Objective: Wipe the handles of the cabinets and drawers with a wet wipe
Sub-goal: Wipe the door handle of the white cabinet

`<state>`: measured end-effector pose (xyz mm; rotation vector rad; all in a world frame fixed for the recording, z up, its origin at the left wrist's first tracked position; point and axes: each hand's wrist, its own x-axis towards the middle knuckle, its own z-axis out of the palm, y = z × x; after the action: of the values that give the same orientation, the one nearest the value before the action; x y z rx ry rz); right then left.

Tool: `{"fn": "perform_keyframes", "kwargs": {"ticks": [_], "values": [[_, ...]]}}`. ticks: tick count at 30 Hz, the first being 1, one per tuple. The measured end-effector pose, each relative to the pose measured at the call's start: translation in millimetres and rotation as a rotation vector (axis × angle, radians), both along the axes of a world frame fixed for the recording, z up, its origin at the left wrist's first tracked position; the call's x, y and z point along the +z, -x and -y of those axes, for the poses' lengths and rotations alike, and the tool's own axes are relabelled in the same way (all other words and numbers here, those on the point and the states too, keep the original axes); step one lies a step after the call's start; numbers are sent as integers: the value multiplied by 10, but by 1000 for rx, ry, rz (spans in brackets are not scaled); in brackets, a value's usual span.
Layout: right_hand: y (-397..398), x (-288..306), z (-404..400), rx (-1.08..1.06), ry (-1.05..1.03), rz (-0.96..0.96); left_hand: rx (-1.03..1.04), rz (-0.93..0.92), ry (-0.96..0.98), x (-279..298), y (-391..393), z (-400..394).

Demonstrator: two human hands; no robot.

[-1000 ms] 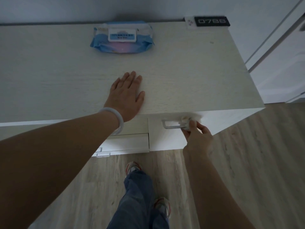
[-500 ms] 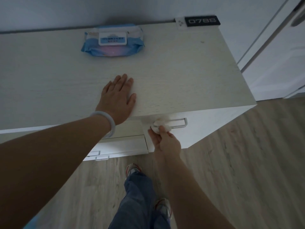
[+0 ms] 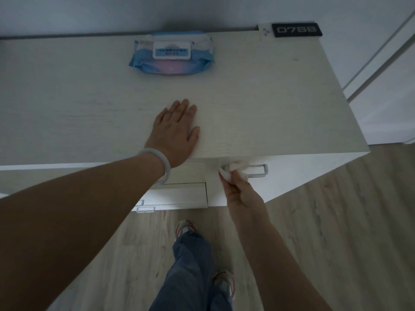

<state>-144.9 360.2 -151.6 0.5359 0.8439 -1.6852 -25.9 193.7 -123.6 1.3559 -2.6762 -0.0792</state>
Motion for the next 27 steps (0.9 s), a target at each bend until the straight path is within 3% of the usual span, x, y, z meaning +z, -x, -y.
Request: {"fn": "perform_keyframes", "kwargs": {"ticks": [6,12,19,27], "values": [[344,-148,-234,-9,21,-123,-5,0,2,-6,4,-6],[108,-34,-77,95,-32,-121,-10,-1,8,3,7,-9],[595,-103,-203,21,-104,-266,-11,-14,7,-3,1,-9],[267,-11,-97,125,-82,-257,-13,-7,7,9,-5,-13]]}}
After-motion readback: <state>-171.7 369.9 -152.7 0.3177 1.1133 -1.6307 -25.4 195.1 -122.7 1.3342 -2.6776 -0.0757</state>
